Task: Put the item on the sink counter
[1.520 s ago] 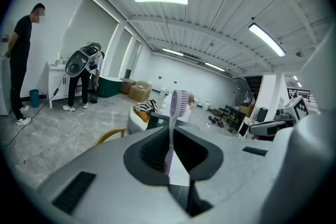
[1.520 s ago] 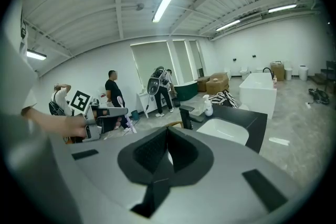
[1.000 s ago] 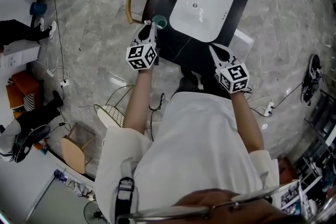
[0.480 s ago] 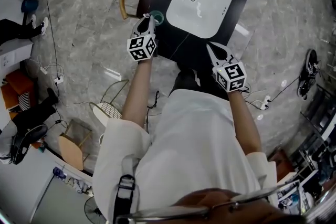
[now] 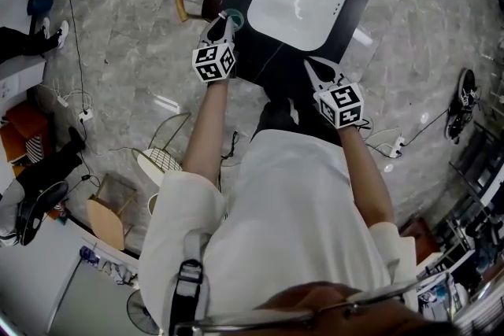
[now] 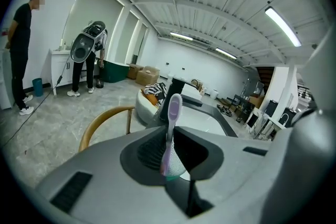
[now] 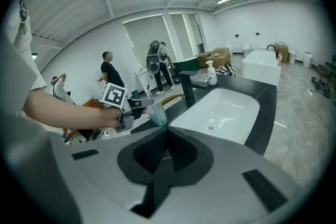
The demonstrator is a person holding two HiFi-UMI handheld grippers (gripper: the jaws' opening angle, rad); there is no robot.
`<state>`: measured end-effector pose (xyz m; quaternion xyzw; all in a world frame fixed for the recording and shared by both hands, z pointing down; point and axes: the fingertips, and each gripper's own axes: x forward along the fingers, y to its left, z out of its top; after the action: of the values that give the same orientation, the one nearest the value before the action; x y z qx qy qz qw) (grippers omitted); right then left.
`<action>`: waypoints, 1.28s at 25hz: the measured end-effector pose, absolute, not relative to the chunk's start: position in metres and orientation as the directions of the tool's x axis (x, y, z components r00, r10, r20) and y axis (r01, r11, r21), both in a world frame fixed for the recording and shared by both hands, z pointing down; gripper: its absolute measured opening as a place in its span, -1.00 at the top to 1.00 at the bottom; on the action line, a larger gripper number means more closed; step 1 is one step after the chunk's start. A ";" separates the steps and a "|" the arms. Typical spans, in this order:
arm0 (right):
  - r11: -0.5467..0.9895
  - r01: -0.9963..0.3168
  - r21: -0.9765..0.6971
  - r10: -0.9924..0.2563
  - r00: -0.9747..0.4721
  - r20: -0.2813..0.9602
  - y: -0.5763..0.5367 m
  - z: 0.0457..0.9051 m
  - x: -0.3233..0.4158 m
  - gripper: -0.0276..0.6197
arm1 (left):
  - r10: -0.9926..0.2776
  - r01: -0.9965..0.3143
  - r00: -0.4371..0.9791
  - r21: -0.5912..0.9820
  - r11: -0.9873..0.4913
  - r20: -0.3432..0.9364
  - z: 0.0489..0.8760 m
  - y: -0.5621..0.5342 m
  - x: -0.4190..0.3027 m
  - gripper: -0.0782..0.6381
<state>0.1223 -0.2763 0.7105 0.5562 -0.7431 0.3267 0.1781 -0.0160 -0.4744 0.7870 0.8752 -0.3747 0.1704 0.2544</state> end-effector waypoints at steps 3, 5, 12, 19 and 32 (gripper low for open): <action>0.171 -0.943 -0.287 -0.710 -0.320 0.627 -0.276 0.709 0.121 0.90 | -0.577 -0.750 0.654 0.324 -0.576 0.489 0.786 -0.475 -0.018 0.67; 0.174 -0.943 -0.283 -0.710 -0.319 0.627 -0.276 0.707 0.122 0.90 | -0.578 -0.755 0.649 0.329 -0.567 0.494 0.787 -0.474 -0.021 0.67; 0.183 -0.946 -0.267 -0.724 -0.313 0.615 -0.283 0.696 0.125 0.90 | -0.573 -0.751 0.654 0.335 -0.569 0.494 0.784 -0.468 -0.023 0.66; 0.203 -0.947 -0.251 -0.744 -0.315 0.589 -0.287 0.683 0.117 0.90 | -0.579 -0.749 0.656 0.323 -0.579 0.483 0.766 -0.460 -0.027 0.67; 0.216 -0.950 -0.225 -0.790 -0.306 0.532 -0.282 0.647 0.115 0.90 | -0.587 -0.741 0.669 0.339 -0.580 0.456 0.694 -0.409 -0.036 0.67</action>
<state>0.1147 -0.2822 0.6471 0.5689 -0.7645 0.2614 0.1535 -0.0359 -0.4091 0.6941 0.8762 -0.3790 0.1488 0.2580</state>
